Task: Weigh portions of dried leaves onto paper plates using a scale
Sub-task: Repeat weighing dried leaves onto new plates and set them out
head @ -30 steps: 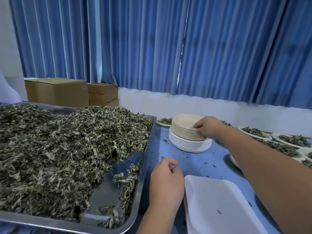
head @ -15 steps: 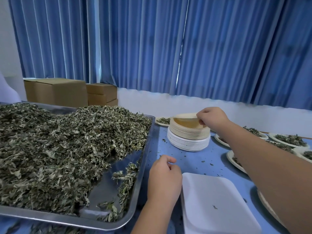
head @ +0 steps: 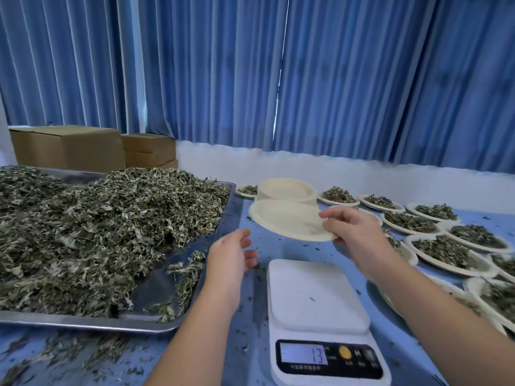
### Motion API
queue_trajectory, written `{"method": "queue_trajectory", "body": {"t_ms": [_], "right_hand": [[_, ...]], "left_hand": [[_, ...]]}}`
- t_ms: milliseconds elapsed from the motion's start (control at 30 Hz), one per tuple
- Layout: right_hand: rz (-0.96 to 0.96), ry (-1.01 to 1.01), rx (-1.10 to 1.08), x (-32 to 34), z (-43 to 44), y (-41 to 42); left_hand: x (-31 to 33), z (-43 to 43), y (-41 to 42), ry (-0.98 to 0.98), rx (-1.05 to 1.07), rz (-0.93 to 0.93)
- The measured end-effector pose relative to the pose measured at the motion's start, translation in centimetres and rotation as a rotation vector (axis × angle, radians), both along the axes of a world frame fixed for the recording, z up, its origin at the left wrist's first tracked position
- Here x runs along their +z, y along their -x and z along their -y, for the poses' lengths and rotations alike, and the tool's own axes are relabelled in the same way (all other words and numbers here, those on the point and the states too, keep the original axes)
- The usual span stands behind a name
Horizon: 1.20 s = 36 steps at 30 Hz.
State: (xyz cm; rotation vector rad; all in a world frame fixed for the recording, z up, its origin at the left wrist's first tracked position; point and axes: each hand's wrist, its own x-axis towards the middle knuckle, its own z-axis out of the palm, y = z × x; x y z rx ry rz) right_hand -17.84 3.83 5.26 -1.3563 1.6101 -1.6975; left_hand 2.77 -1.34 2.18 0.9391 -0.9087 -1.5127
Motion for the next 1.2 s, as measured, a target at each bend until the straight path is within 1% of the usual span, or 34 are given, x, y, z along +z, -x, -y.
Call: {"method": "queue_trajectory", "body": {"t_ms": [67, 133, 233, 367, 667, 800, 867, 900, 967, 1067, 1133, 1200], "right_hand": [[-0.021, -0.031, 0.043, -0.9, -2.1, 0.0], [-0.066, -0.056, 0.069, -1.5, -4.0, 0.1], [-0.075, -0.064, 0.103, -1.8, -6.2, 0.4], [-0.077, -0.090, 0.061, -2.1, -7.4, 0.7], [-0.250, -0.212, 0.055, -2.5, -8.2, 1.2], [-0.343, -0.286, 0.027, -2.9, -8.0, 1.7], [-0.373, -0.277, -0.035, -2.9, -7.9, 2.0], [-0.375, -0.256, -0.068, -2.9, -7.9, 2.0], [-0.375, -0.226, -0.133, -2.7, -8.0, 2.0], [-0.415, -0.219, -0.204, -2.3, -8.2, 2.0], [-0.445, -0.193, -0.241, -2.2, -8.4, 1.9], [-0.444, -0.168, -0.261, -2.1, -8.6, 1.9]], "left_hand": [[0.5, -0.6, 0.0, -0.040, -0.064, -0.093], [0.8, -1.5, 0.1, -0.024, -0.154, -0.102], [1.2, -2.7, 0.1, 0.002, -0.224, -0.008], [1.3, -3.8, -0.3, 0.020, -0.253, 0.163], [1.0, -4.9, -0.9, 0.229, -0.213, 0.606], [0.6, -4.9, -1.2, 0.402, -0.095, 0.964], [0.7, -5.2, -1.1, 0.474, -0.012, 1.151], [1.0, -5.4, -1.1, 0.496, 0.036, 1.206], [1.7, -5.6, -1.3, 0.531, 0.133, 1.234], [2.7, -4.7, -2.9, 0.577, 0.282, 1.143], [2.9, -3.5, -4.4, 0.549, 0.298, 1.102], [2.7, -1.7, -5.4, 0.511, 0.236, 1.109]]}}
